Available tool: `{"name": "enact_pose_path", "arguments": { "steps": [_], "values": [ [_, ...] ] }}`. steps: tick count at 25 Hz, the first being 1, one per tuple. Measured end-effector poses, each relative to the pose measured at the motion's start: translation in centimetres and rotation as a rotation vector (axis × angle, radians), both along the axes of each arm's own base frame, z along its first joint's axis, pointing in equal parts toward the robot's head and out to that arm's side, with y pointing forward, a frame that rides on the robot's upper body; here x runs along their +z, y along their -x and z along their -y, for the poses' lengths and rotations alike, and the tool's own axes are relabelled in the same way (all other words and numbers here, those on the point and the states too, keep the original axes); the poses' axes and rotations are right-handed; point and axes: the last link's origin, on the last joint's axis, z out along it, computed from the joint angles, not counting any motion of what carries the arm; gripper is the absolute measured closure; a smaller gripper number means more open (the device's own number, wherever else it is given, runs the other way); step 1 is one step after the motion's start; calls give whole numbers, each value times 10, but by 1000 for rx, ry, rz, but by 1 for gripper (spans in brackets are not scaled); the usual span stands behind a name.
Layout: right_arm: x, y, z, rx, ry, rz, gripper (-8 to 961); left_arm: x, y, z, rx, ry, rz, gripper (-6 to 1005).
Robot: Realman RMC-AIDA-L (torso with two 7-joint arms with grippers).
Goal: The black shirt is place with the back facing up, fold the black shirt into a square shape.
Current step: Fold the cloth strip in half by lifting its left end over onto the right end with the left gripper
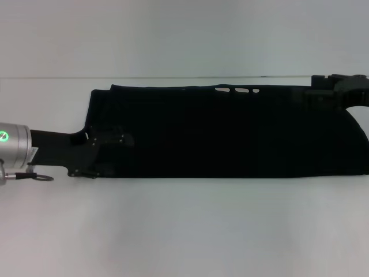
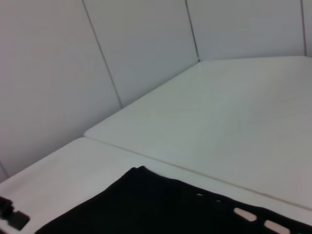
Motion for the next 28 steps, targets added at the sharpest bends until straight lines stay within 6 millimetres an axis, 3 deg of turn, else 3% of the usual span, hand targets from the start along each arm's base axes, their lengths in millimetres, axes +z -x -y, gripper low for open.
{"name": "enact_pose_path", "arguments": {
  "steps": [8,28],
  "values": [
    [-3,1,-6,-9,-30,15,31,3,16,5,179,-62,130,93],
    [-3,9,-16,-3,-71,12,34,5,42,6,281,-116,46,92]
  ]
}}
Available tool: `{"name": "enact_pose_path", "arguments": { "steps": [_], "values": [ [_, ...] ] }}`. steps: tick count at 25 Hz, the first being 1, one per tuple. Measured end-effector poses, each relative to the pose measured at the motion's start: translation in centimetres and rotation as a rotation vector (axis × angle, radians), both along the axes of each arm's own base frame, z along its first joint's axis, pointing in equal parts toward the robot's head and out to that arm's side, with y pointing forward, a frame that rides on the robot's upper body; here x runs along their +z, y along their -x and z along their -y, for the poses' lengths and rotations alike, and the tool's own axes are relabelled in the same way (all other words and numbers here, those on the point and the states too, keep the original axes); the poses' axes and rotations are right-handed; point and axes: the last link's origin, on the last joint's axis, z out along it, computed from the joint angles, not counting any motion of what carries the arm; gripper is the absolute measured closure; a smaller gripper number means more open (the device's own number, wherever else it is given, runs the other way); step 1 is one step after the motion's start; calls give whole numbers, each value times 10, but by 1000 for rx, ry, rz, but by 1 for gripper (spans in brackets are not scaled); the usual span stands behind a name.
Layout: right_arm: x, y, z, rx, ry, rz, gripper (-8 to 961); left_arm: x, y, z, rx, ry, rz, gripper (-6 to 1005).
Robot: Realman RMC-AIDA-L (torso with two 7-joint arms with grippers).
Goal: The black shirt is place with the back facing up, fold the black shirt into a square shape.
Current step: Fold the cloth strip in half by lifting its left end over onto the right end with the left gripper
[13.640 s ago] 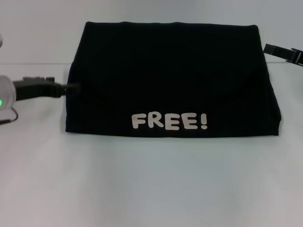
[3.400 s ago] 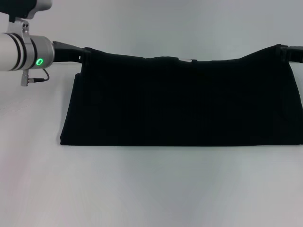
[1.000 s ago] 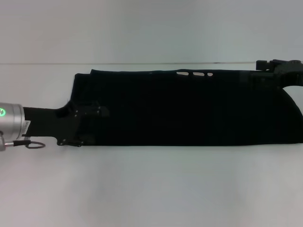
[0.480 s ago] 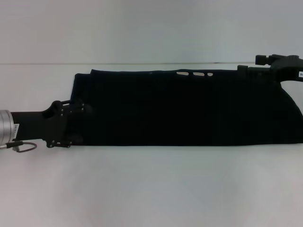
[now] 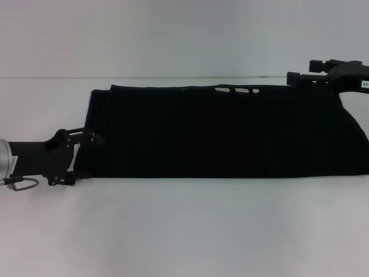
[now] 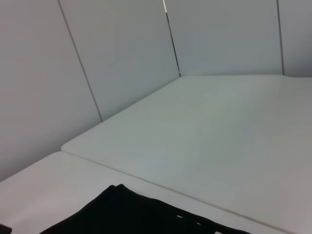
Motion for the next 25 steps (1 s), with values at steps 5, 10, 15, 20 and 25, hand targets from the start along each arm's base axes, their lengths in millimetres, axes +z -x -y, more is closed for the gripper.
{"name": "enact_pose_path", "arguments": {
  "steps": [5,10,15,20,25],
  "values": [
    [-4,2,0,12,2,1,35,-5,3,2,14,6,-2,93],
    [-4,3,-1,14,0,2,37,-5,5,3,20,4,-5,93],
    [-3,4,-1,15,-4,1,38,-6,7,5,25,2,-12,93],
    [-3,4,-1,13,-7,-1,38,-6,12,7,35,-2,-28,93],
    [-2,3,-1,12,-8,0,38,-5,13,7,35,-7,-35,93]
  ]
}}
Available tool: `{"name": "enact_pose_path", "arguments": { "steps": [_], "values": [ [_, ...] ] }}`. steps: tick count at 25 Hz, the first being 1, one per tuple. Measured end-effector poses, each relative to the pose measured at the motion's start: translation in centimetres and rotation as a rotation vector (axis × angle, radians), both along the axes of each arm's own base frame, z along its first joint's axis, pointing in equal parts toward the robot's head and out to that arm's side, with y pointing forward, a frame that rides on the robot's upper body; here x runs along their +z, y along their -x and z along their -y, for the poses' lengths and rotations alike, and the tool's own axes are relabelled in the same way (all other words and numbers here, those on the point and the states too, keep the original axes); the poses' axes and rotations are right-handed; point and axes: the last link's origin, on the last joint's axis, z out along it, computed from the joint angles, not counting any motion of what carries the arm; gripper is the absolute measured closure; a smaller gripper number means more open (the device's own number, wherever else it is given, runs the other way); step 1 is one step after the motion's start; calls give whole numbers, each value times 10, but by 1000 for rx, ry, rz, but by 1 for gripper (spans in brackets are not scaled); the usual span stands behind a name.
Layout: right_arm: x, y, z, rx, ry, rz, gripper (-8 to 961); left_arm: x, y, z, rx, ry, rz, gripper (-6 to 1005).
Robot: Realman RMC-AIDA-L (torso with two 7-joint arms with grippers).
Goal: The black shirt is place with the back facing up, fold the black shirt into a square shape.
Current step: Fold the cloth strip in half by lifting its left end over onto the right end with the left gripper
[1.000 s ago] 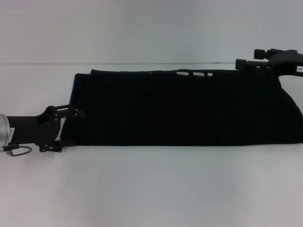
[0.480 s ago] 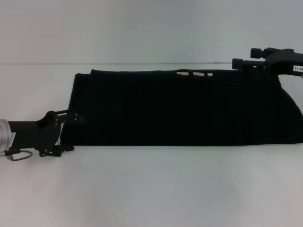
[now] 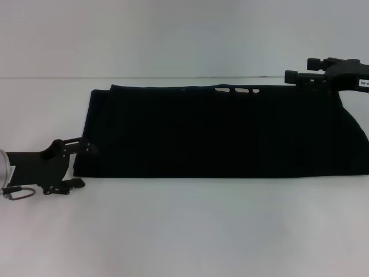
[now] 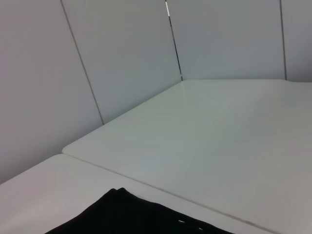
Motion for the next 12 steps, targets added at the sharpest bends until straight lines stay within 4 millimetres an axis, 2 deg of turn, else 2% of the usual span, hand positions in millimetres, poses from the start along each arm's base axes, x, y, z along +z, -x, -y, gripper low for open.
{"name": "enact_pose_path", "arguments": {
  "steps": [12],
  "values": [
    [2,-1,1,-3,-13,-17,39,0,0,-2,-2,-7,-7,94]
  ]
}}
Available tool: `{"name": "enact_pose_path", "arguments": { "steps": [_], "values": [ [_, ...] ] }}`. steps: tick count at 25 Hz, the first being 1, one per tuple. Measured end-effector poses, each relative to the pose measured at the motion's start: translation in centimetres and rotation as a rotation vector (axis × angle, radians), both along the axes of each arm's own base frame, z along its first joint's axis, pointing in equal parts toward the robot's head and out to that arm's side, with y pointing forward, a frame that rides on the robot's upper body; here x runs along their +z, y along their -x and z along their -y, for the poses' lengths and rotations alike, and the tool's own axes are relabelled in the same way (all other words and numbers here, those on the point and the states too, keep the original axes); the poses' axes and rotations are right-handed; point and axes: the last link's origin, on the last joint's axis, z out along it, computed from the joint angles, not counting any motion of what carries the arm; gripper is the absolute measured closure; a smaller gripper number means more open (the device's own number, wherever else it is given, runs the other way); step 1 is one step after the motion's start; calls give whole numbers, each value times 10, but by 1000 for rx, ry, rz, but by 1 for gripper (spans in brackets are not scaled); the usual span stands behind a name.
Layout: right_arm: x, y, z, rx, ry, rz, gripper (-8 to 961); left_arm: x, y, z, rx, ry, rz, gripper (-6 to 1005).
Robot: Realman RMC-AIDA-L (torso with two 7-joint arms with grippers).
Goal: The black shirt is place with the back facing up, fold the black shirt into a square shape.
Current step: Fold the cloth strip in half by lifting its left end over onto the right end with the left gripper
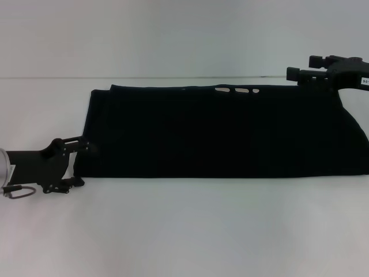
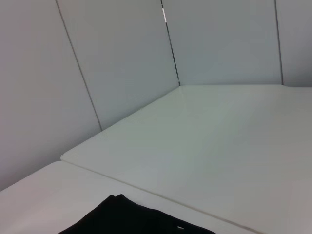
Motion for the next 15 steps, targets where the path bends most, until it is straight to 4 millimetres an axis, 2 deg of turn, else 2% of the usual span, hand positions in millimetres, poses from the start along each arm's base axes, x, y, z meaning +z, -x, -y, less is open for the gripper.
{"name": "enact_pose_path", "arguments": {
  "steps": [15],
  "values": [
    [0,1,0,1,-4,-4,39,-4,-3,0,0,5,22,92]
  ]
}}
